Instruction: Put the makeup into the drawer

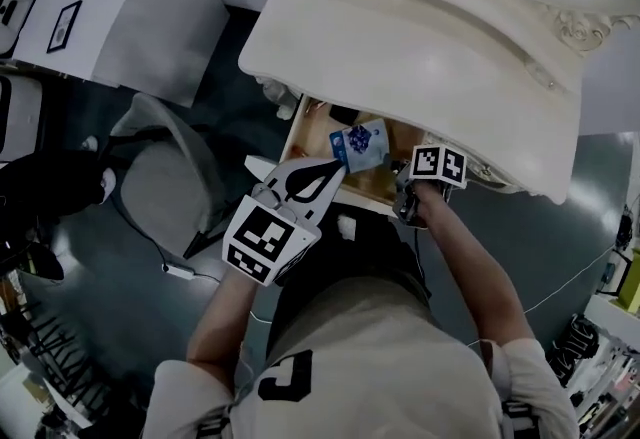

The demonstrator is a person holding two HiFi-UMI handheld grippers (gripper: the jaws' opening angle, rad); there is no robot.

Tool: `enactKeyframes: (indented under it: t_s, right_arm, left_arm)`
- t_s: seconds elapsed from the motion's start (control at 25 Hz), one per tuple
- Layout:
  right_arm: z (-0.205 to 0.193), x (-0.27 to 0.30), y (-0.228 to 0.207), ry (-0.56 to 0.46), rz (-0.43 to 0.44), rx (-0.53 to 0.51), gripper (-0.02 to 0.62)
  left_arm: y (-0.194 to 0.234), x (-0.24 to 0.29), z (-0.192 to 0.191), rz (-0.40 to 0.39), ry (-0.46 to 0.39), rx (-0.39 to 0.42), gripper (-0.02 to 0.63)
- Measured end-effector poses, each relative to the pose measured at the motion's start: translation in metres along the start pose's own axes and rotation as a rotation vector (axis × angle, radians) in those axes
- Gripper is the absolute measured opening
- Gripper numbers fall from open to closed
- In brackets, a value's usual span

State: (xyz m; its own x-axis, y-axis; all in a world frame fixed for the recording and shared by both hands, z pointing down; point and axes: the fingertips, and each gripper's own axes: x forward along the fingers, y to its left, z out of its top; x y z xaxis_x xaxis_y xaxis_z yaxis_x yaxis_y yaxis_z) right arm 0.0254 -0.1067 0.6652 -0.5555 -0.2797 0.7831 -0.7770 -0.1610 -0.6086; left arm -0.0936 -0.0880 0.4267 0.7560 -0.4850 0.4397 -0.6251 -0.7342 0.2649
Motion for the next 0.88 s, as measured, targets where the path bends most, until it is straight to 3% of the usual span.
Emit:
enactKeyframes:
  t_s: [0.16, 0.36, 0.68, 0.88]
  right_arm:
    - [0.010, -0.002, -0.002, -0.062, -0.028, -0.016, 0.028]
    - [0.027, -0.011, 0.007, -0.172, 0.057, 0.008, 0.029]
    - [0.028, -0.022, 0.020, -0.211, 0.099, -0.014, 0.029]
    - [0.028, -0.044, 0.041, -0.260, 0.231, -0.019, 0.028]
  left_arm:
    - [0.005, -0.007, 0.000, 0.012, -0.002, 0.018, 0.056]
    - [0.002, -0.003, 0.004, 0.005, -0.015, 0.033, 0.056]
    - [0.001, -0.009, 0.004, 0.011, -0.013, 0.050, 0.055]
    - [-0.006, -0.011, 0.006, 0.006, -0.017, 0.053, 0.057]
